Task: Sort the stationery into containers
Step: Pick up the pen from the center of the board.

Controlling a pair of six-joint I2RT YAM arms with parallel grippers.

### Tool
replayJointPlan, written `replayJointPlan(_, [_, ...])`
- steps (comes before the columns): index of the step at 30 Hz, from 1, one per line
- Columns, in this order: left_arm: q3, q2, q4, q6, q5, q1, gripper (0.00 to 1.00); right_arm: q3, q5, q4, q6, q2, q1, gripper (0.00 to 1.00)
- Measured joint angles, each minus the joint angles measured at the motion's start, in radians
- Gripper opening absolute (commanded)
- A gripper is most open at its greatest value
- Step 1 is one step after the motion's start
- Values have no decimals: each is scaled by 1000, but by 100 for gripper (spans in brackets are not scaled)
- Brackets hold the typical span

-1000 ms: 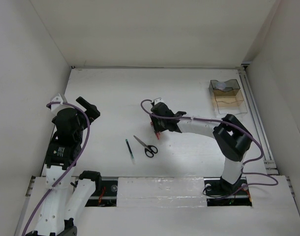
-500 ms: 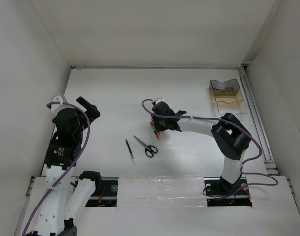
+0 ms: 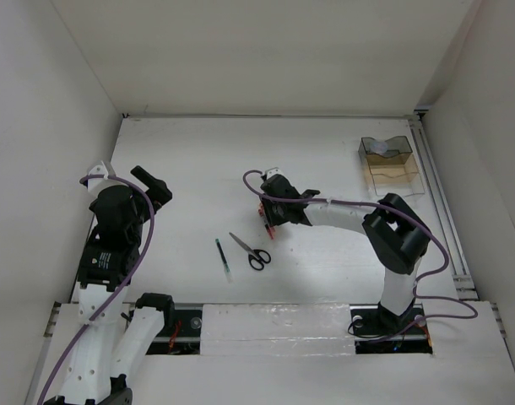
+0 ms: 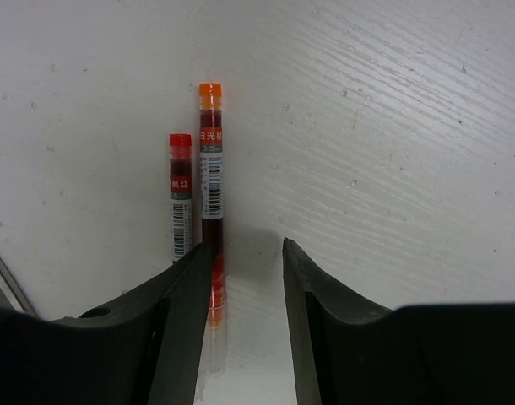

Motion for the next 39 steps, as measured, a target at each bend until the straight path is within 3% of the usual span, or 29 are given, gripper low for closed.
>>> replayJointPlan(21, [0, -1, 6, 0, 0, 0, 100, 33, -11, 7, -6, 48, 2, 44])
replayJointPlan(27, [0, -1, 6, 0, 0, 0, 100, 47, 2, -1, -8, 59, 2, 24])
replayJointPlan(32, [0, -1, 6, 0, 0, -4, 100, 47, 7, -2, -7, 59, 3, 16])
replayJointPlan(35, [0, -1, 6, 0, 1, -8, 100, 47, 12, -3, -6, 59, 3, 0])
replayJointPlan(39, [0, -1, 6, 0, 2, -12, 100, 48, 15, -6, -6, 59, 0, 0])
